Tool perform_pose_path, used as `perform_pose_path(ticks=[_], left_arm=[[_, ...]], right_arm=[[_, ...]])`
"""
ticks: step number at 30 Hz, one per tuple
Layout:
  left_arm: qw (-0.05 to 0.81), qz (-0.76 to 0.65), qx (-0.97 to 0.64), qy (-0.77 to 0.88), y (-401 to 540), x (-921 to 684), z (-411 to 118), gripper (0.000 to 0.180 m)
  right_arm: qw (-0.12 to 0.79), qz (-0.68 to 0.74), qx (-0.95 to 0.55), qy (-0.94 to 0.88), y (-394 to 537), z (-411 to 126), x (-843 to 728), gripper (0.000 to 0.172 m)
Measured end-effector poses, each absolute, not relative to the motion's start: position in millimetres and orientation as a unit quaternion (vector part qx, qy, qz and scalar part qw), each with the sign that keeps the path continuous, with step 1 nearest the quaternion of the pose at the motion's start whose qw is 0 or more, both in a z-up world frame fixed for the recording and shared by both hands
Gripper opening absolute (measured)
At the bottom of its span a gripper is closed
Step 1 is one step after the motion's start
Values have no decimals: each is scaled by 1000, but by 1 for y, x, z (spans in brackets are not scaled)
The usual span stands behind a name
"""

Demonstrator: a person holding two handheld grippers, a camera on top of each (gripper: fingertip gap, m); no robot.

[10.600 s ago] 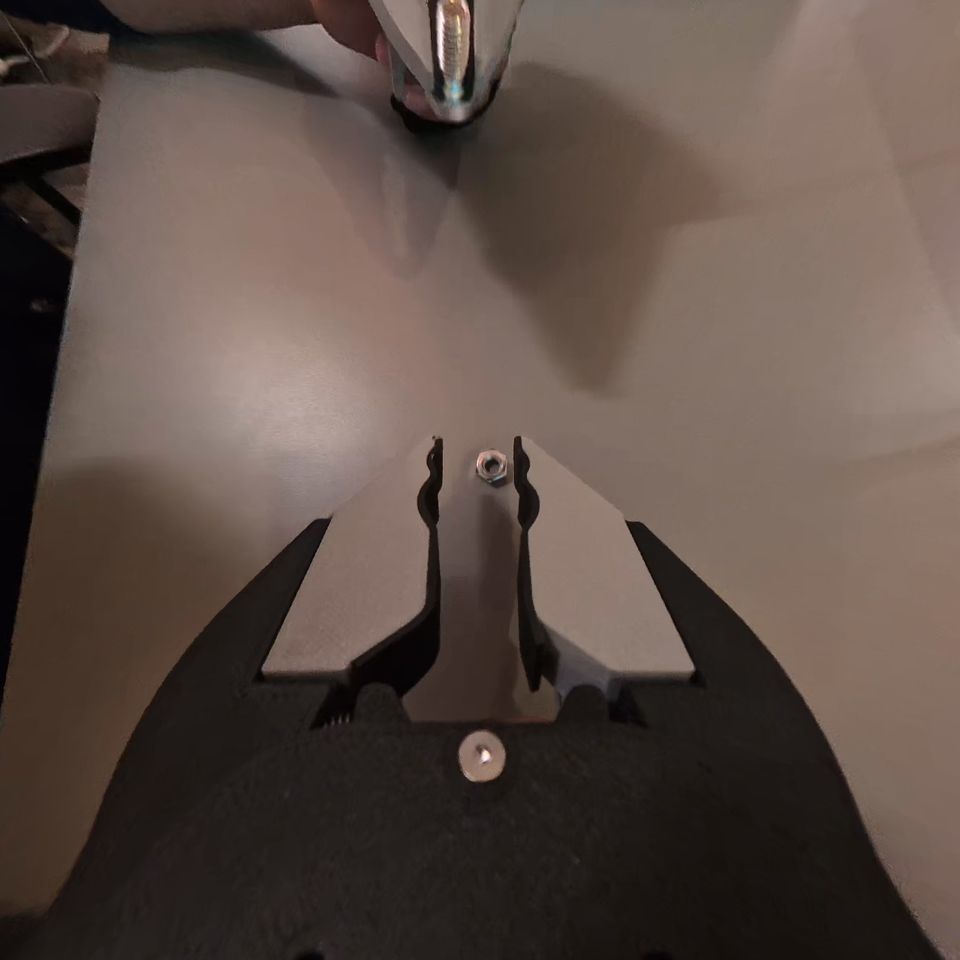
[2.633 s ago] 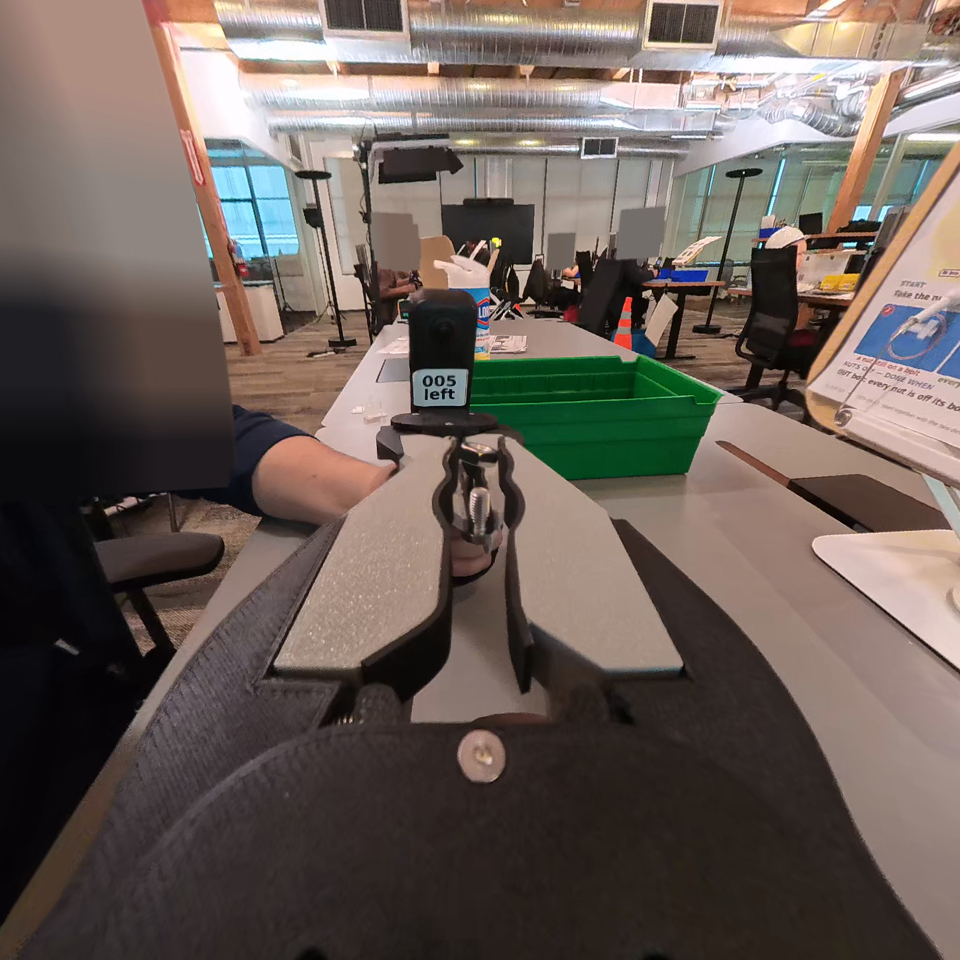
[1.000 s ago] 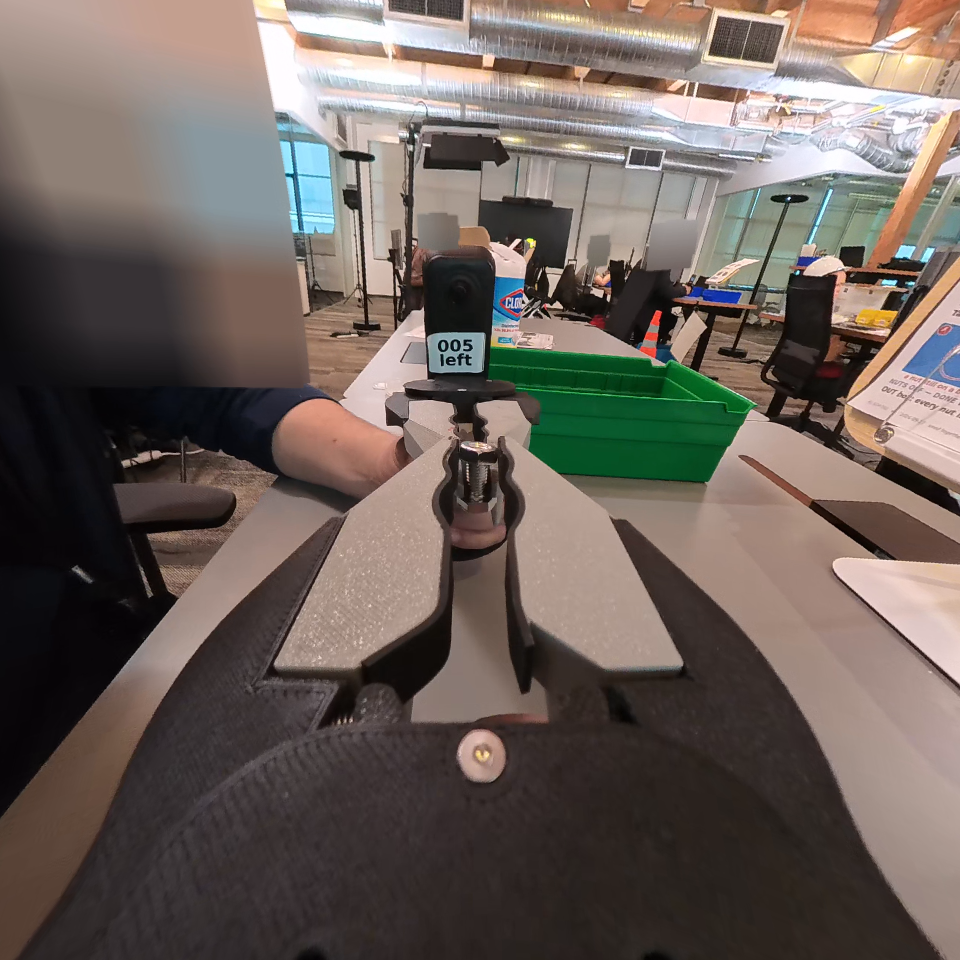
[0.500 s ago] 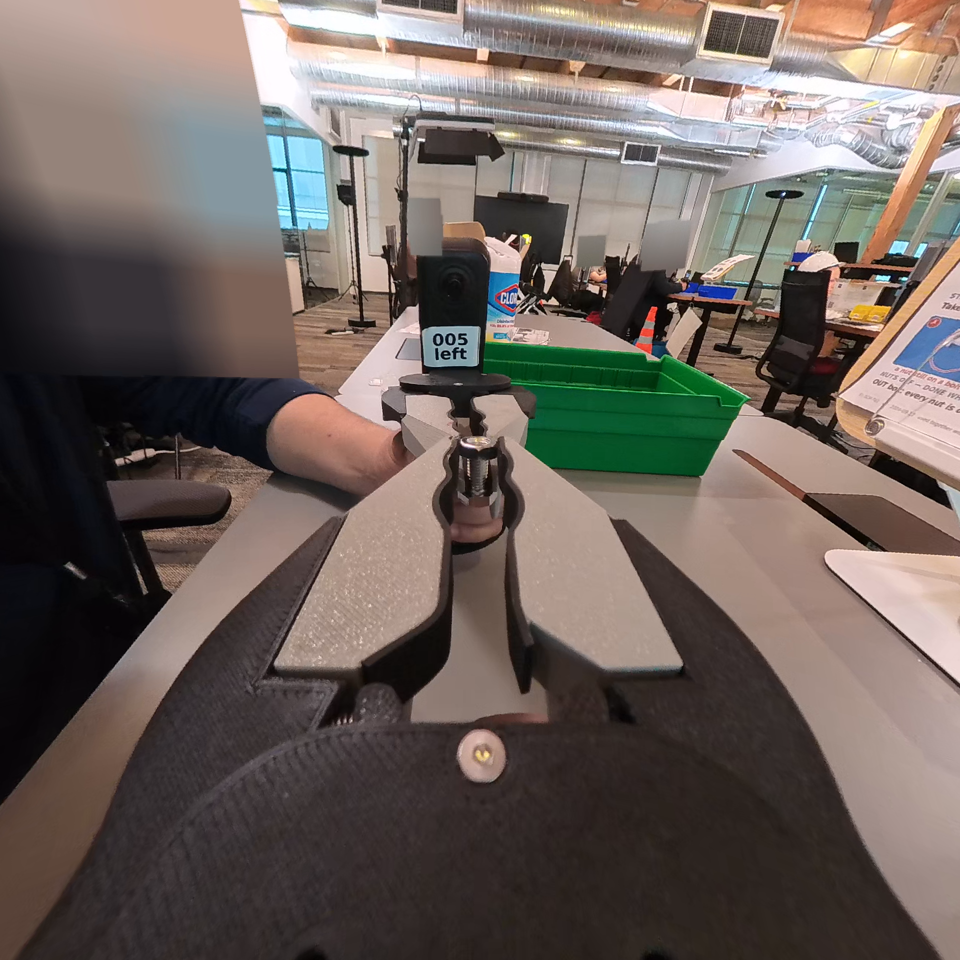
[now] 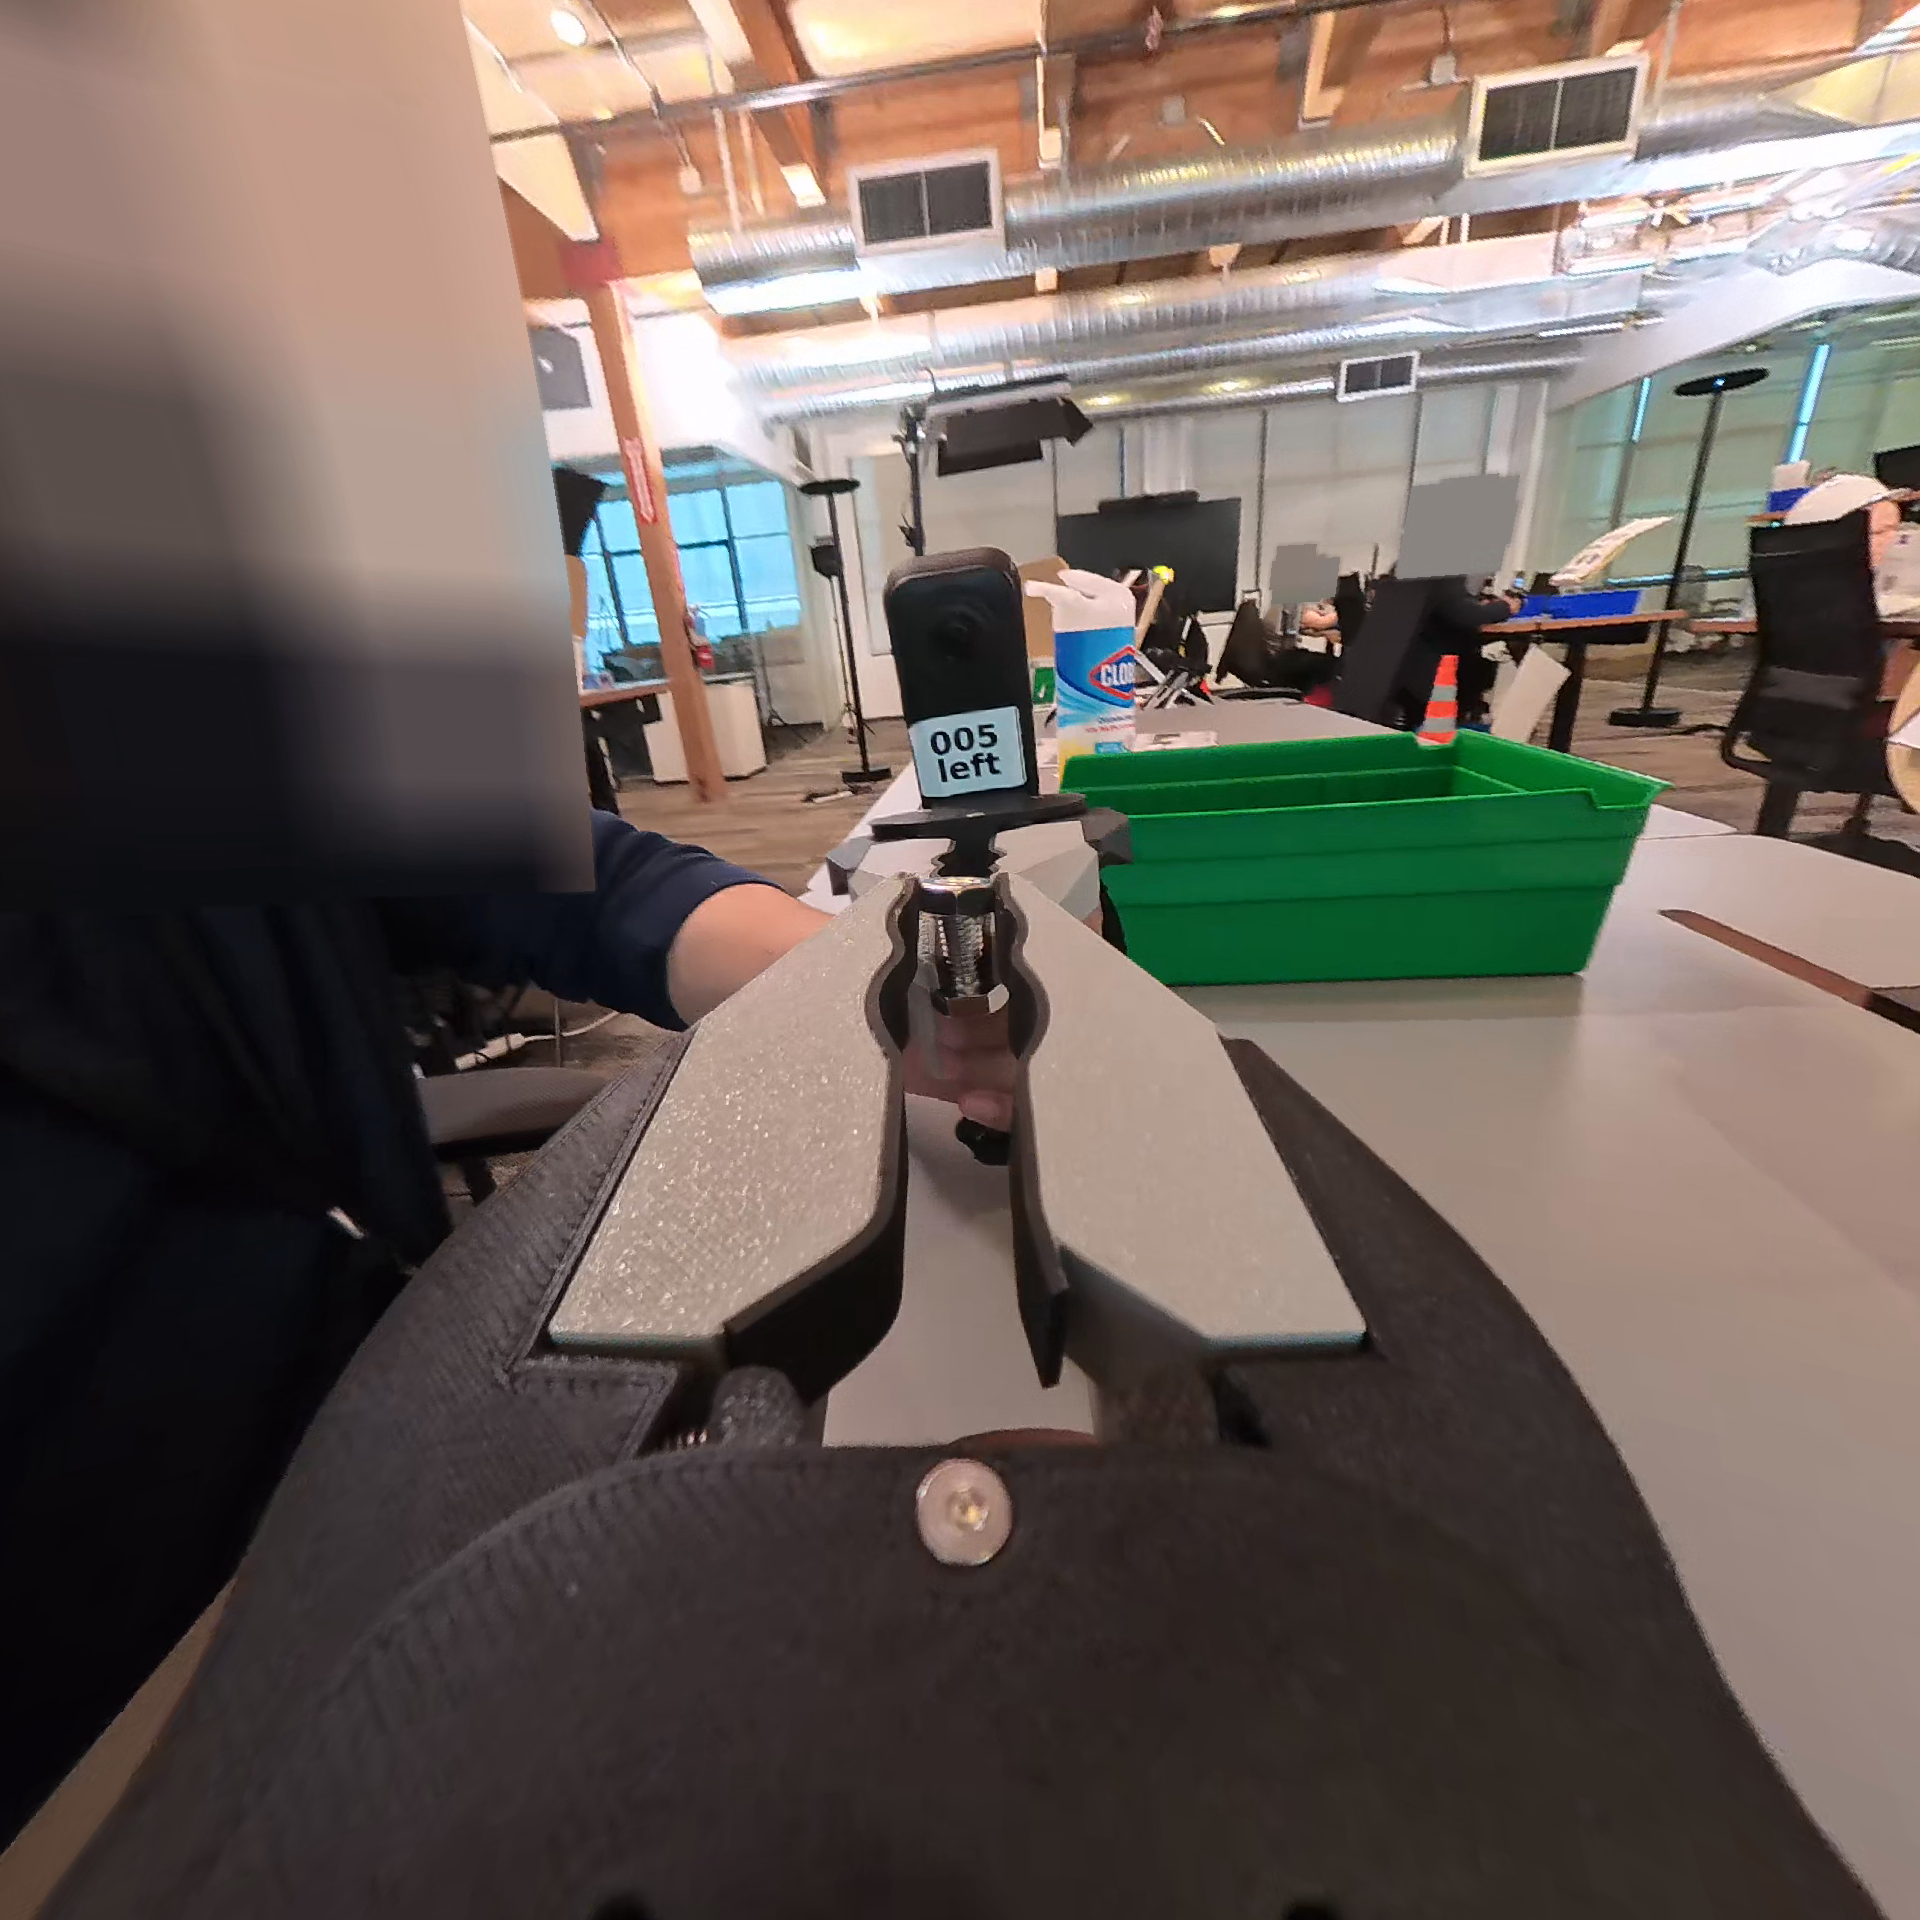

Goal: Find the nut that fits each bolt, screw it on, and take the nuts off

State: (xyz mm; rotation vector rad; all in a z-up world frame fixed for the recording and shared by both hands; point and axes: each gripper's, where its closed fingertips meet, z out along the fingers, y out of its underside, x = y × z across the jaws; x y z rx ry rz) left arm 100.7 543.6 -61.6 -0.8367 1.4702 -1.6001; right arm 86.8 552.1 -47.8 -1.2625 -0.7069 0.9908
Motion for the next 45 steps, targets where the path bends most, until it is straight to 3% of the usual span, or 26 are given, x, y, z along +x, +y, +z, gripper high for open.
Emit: perform_pose_path(ticks=[27,37,45], left_arm=[[388,-611,-358,590,550,108,-75,5],[388,-610,-357,592,549,108,-76,5],[388,-607,-357,594,549,109,-76,5]], right_arm=[[653,276,-603,-364,556,-51,98,22],[645,271,-610,-373,557,-57,94,9],[643,281,-609,-370,557,-58,95,9]])
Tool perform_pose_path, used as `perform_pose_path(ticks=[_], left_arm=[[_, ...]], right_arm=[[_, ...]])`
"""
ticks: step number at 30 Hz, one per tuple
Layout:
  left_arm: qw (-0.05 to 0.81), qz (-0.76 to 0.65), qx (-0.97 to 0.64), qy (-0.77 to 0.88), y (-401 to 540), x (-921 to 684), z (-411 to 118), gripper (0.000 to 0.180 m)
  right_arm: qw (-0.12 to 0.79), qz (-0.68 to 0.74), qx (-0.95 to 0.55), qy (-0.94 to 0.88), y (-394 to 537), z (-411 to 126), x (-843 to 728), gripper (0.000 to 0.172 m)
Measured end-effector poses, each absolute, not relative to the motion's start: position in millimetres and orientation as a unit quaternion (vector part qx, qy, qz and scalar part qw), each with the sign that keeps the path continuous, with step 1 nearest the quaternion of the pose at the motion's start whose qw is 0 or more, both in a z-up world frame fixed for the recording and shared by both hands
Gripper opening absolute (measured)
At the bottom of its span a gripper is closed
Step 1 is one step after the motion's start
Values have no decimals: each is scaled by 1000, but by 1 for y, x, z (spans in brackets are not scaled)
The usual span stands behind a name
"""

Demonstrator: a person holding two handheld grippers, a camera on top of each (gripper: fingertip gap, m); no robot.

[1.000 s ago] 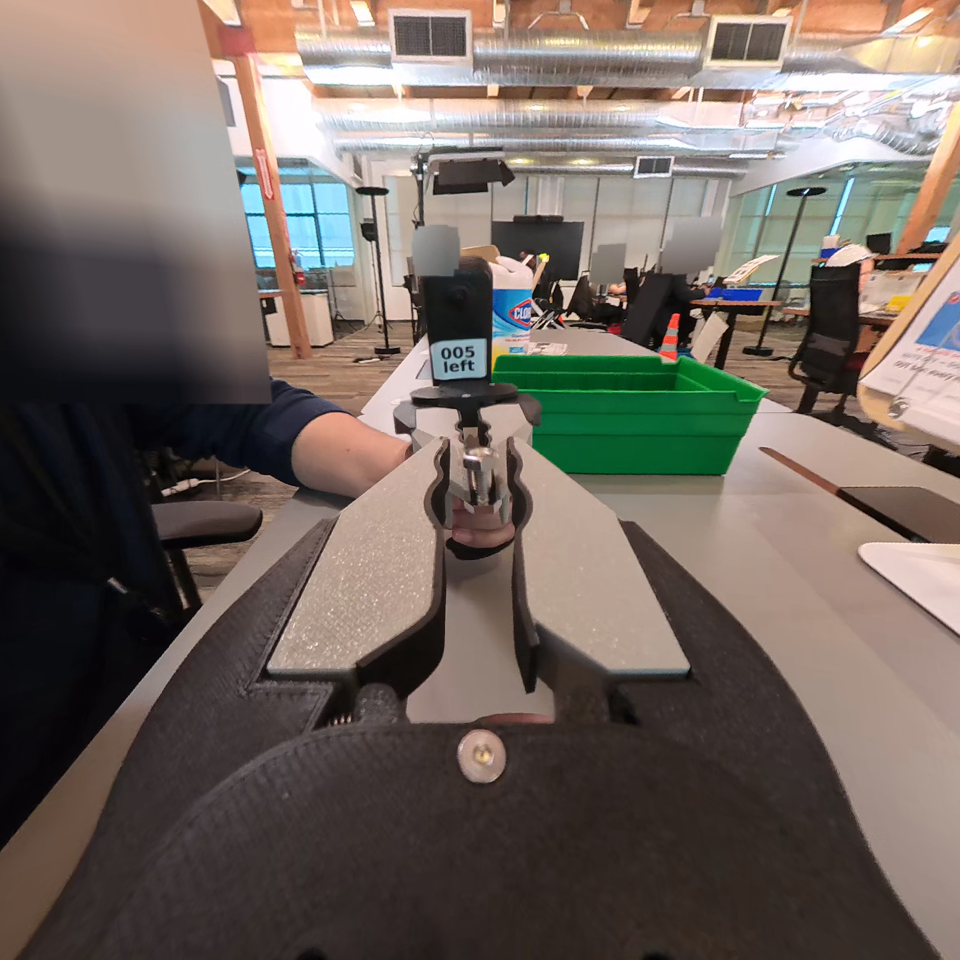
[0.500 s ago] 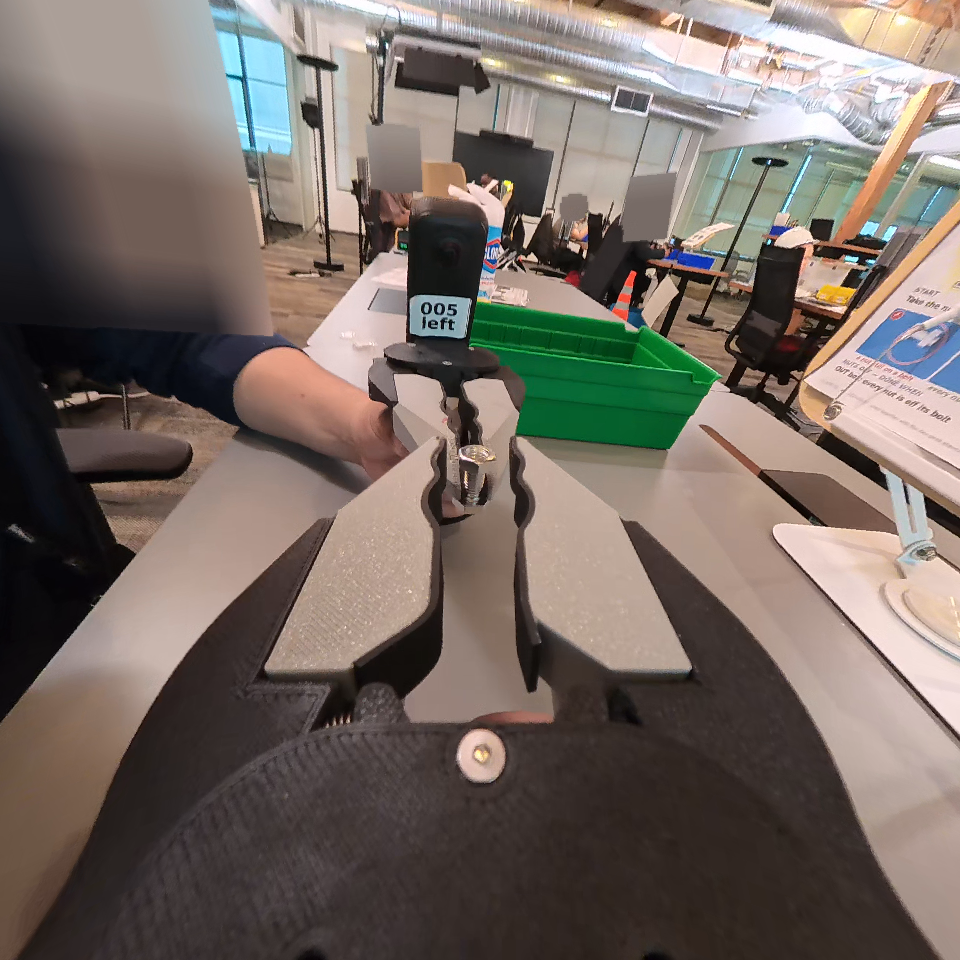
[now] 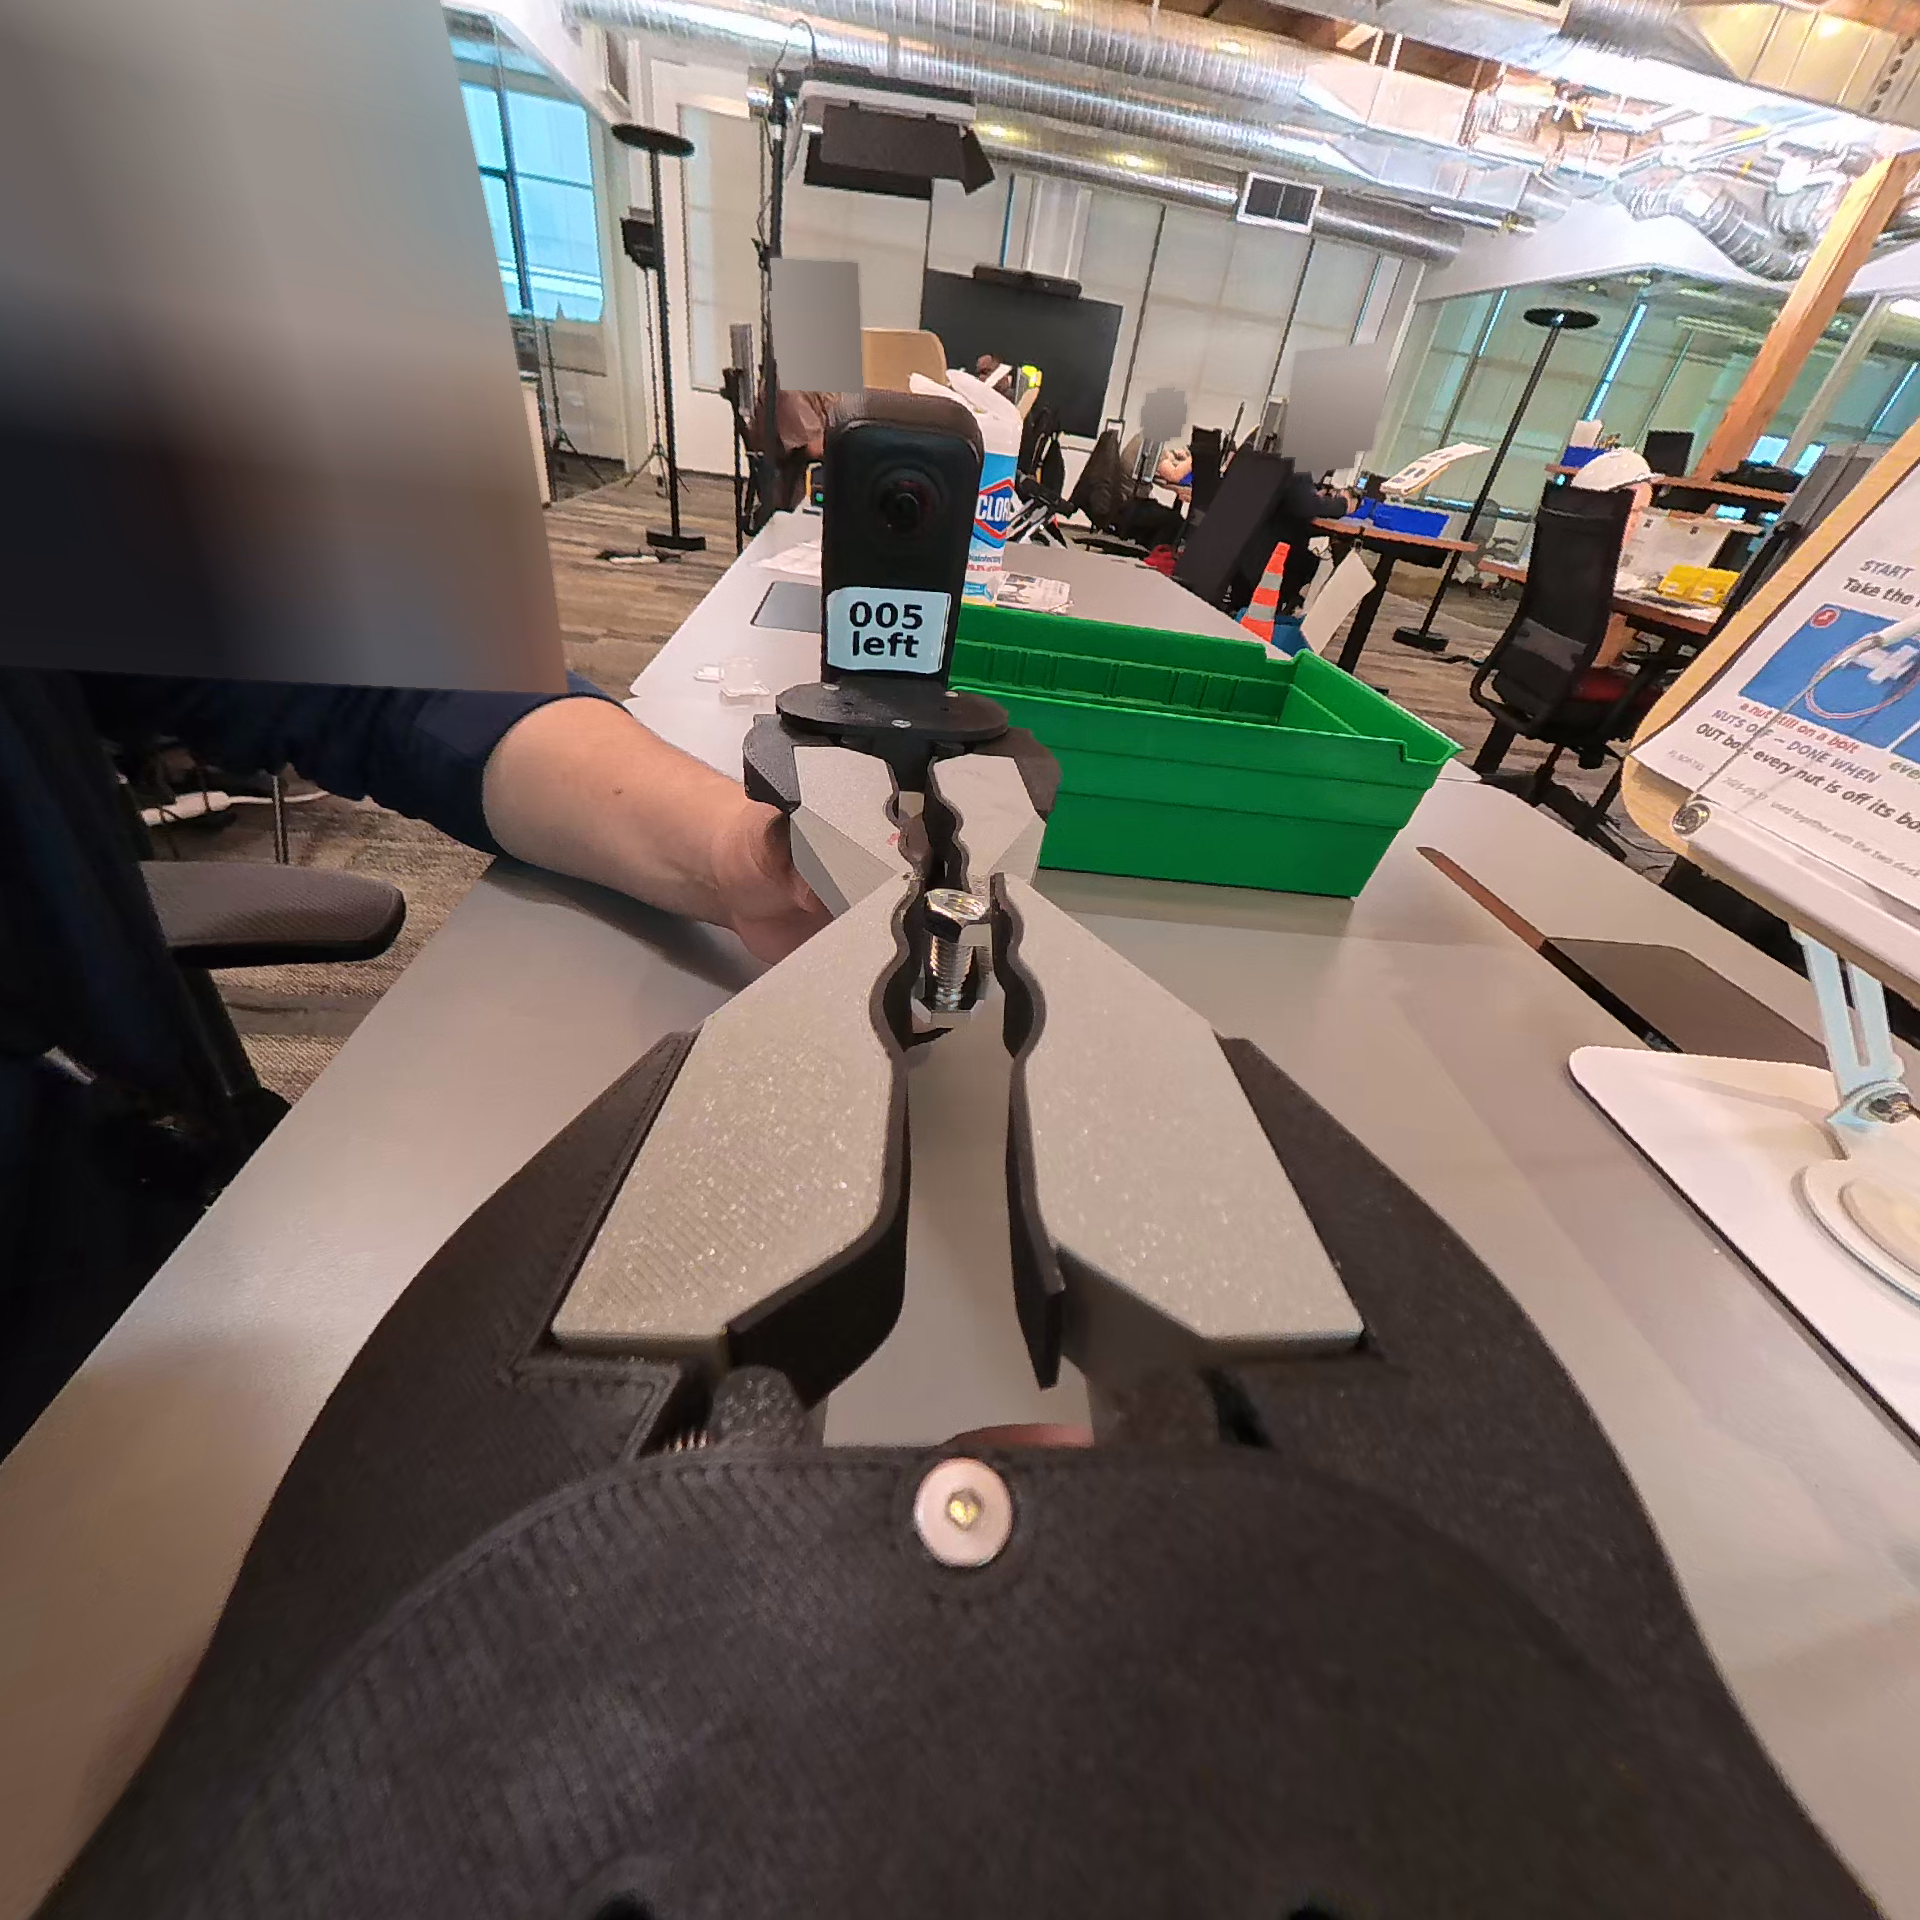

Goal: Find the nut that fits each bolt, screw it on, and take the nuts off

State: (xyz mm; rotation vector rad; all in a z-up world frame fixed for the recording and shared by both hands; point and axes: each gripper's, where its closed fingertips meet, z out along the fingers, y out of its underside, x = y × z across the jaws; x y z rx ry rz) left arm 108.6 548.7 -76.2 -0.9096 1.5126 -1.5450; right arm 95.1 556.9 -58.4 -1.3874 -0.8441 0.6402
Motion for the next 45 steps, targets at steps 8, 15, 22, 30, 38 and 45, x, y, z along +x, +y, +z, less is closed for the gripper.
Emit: perform_pose_path(ticks=[8,15,22,30,38,45], left_arm=[[388,-605,-358,596,549,109,-77,5],[394,-601,-360,595,550,109,-76,5],[398,-597,-358,598,550,109,-77,5],[395,-563,-429,586,584,116,-94,5],[433,-541,-465,551,635,108,-94,5],[441,-543,-455,551,634,105,-88,5]], right_arm=[[643,284,-607,-372,555,-59,96,9],[644,289,-603,-372,554,-58,97,5],[642,296,-609,-358,557,-58,101,15],[618,279,-676,-289,571,-74,152,19],[525,179,-777,-299,600,-142,154,21],[512,51,-826,-230,635,-154,221,23]])
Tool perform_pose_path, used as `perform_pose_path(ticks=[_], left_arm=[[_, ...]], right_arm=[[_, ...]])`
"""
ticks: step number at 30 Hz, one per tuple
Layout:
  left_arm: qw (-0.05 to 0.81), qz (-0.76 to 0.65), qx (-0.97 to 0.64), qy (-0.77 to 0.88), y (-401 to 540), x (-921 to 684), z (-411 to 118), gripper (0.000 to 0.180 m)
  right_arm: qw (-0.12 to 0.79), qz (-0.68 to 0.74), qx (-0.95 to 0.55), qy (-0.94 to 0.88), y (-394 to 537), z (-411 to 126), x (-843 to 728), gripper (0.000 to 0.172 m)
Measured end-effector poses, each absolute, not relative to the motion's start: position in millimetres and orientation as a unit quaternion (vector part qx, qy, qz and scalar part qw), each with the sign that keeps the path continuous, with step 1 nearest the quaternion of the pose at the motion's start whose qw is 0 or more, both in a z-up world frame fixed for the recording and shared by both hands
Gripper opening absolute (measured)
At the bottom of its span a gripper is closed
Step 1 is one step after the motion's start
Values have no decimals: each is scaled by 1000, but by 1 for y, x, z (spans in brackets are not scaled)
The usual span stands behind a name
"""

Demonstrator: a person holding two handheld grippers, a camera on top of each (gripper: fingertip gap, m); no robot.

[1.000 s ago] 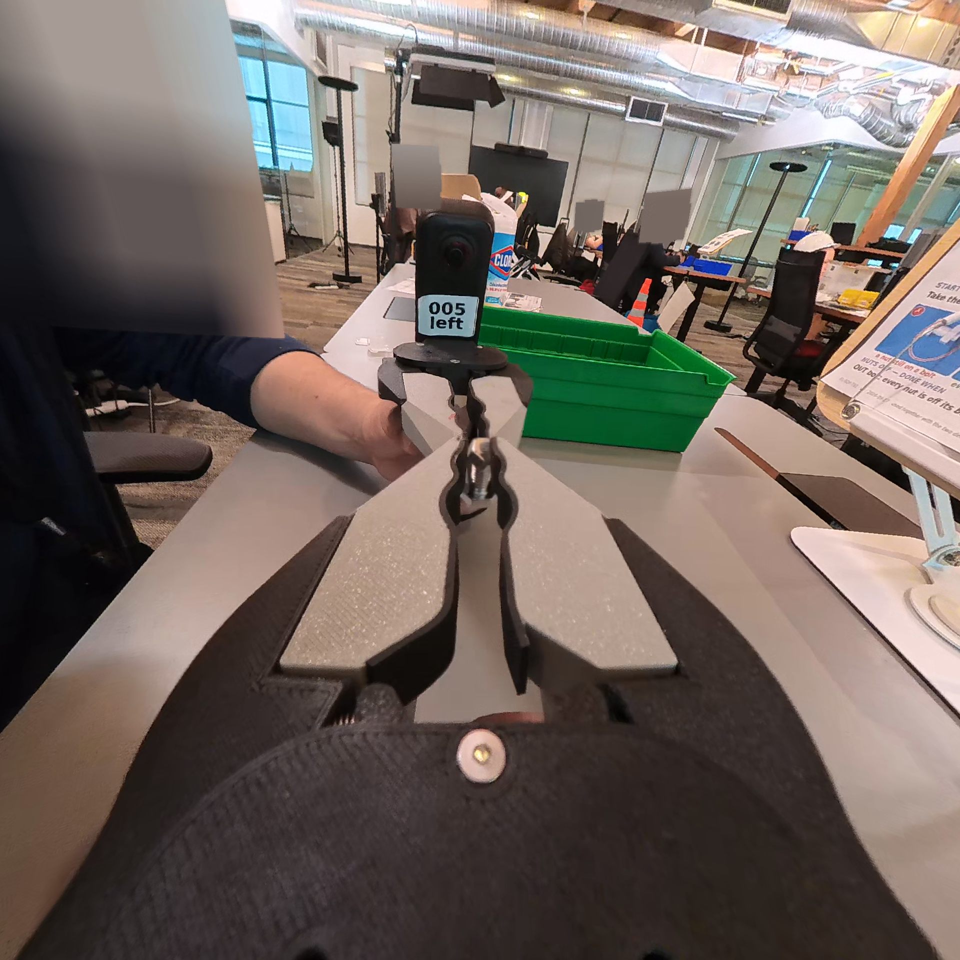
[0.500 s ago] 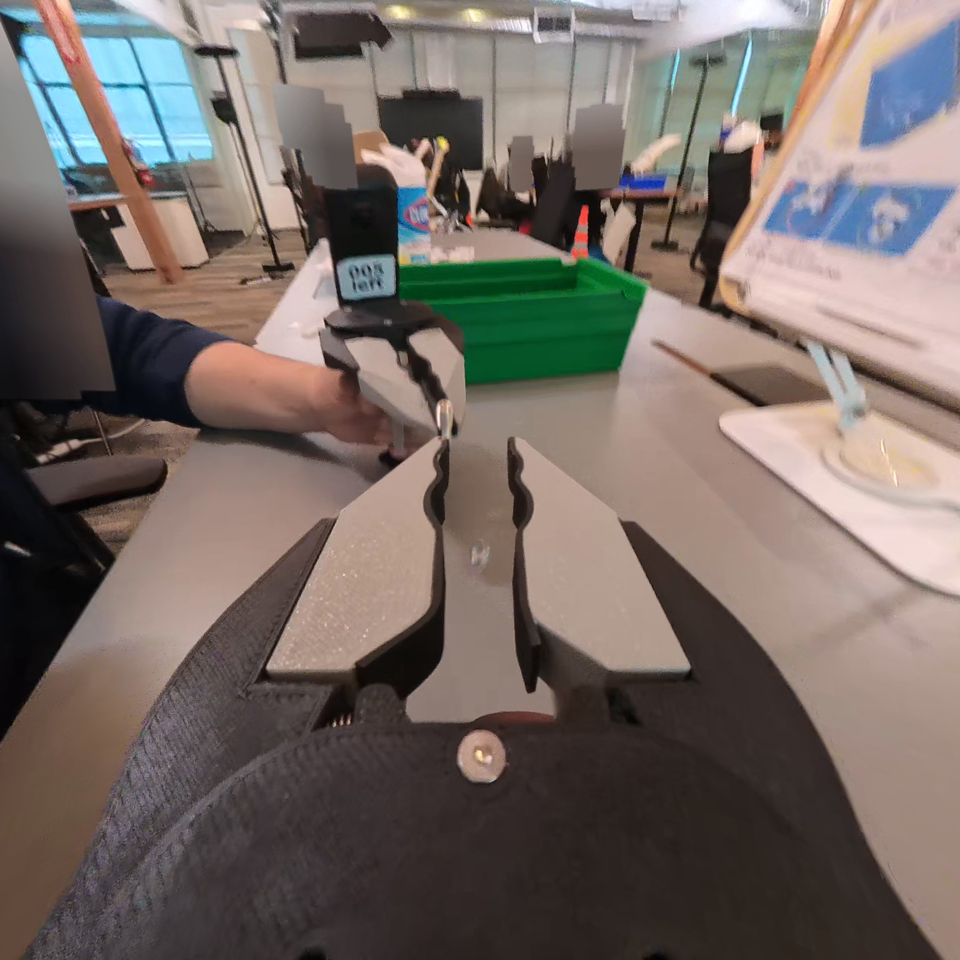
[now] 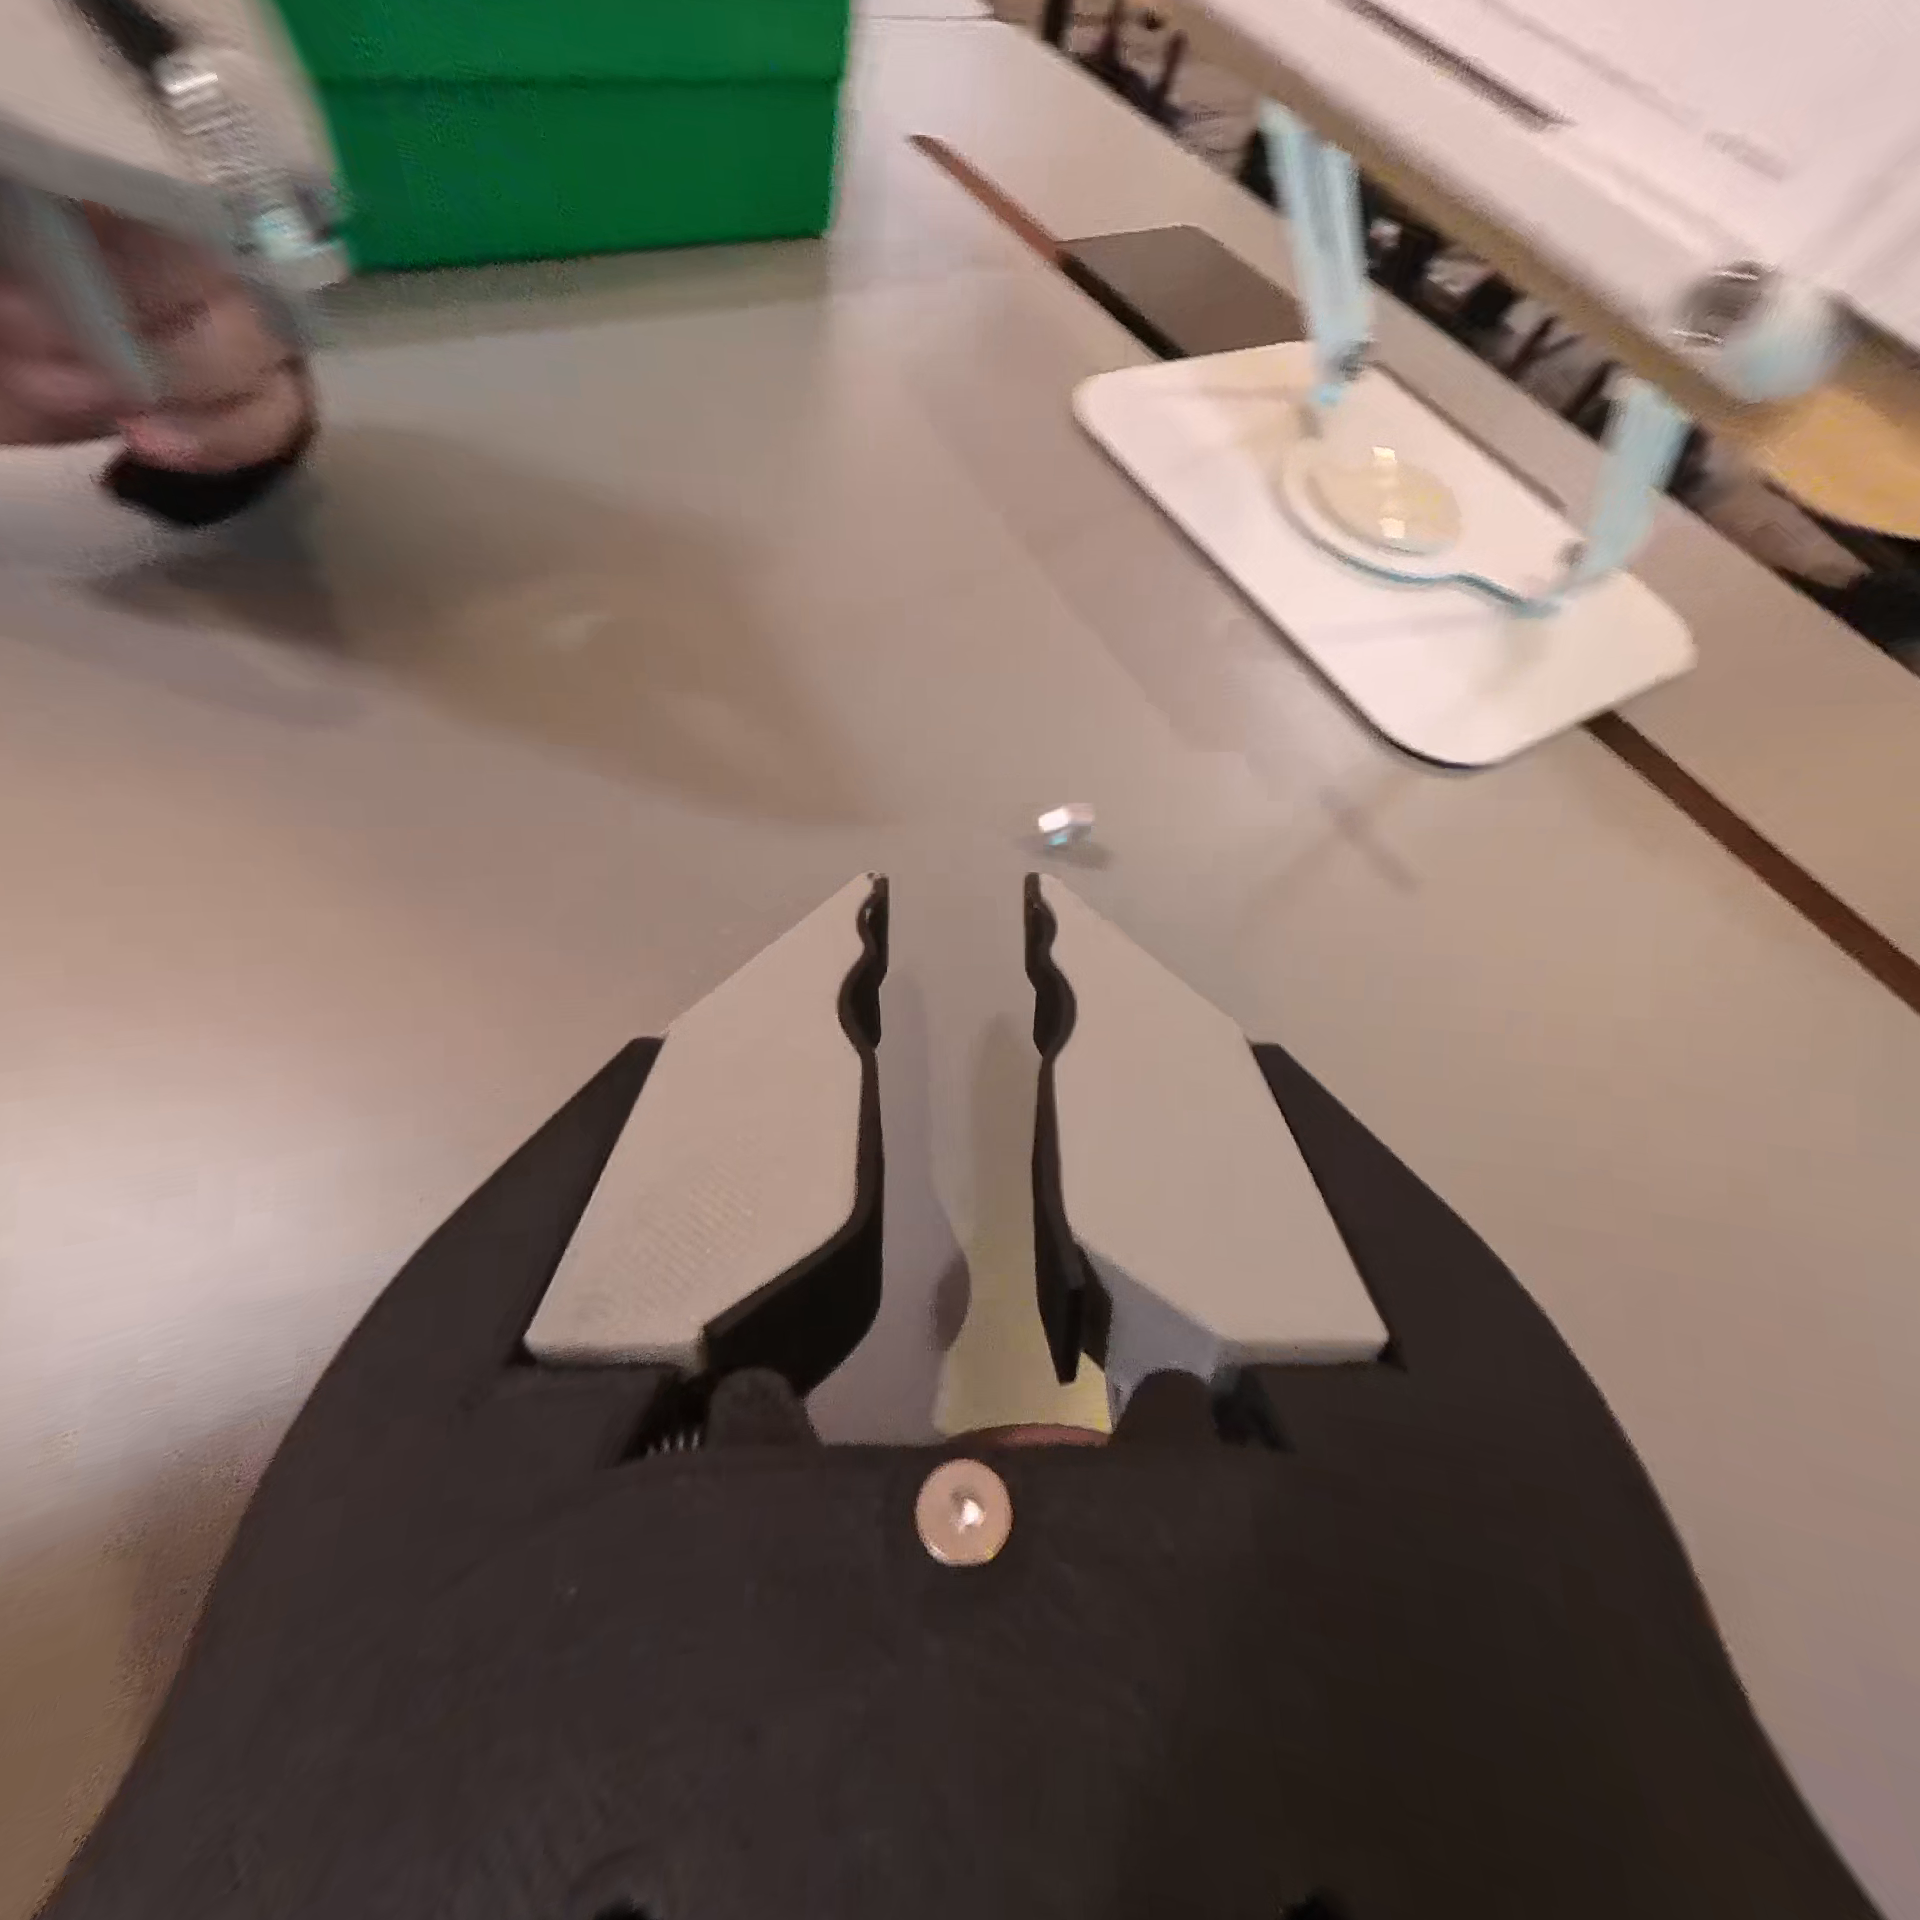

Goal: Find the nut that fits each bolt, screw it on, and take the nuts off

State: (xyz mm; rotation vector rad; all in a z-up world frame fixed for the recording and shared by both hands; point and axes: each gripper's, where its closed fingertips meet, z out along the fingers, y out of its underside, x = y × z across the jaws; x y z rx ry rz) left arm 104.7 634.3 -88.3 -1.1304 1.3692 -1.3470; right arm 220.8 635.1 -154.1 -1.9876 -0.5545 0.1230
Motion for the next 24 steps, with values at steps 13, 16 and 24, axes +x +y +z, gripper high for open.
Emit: perform_pose_path(ticks=[13,16,24], left_arm=[[420,-549,-463,555,634,109,-98,5],[419,-549,-462,557,632,110,-99,5],[416,-555,-457,558,629,109,-98,5]], right_arm=[[392,108,-897,-176,708,-201,282,0],[393,104,-895,-184,702,-201,280,0],[455,149,-856,-196,675,-168,283,20]])
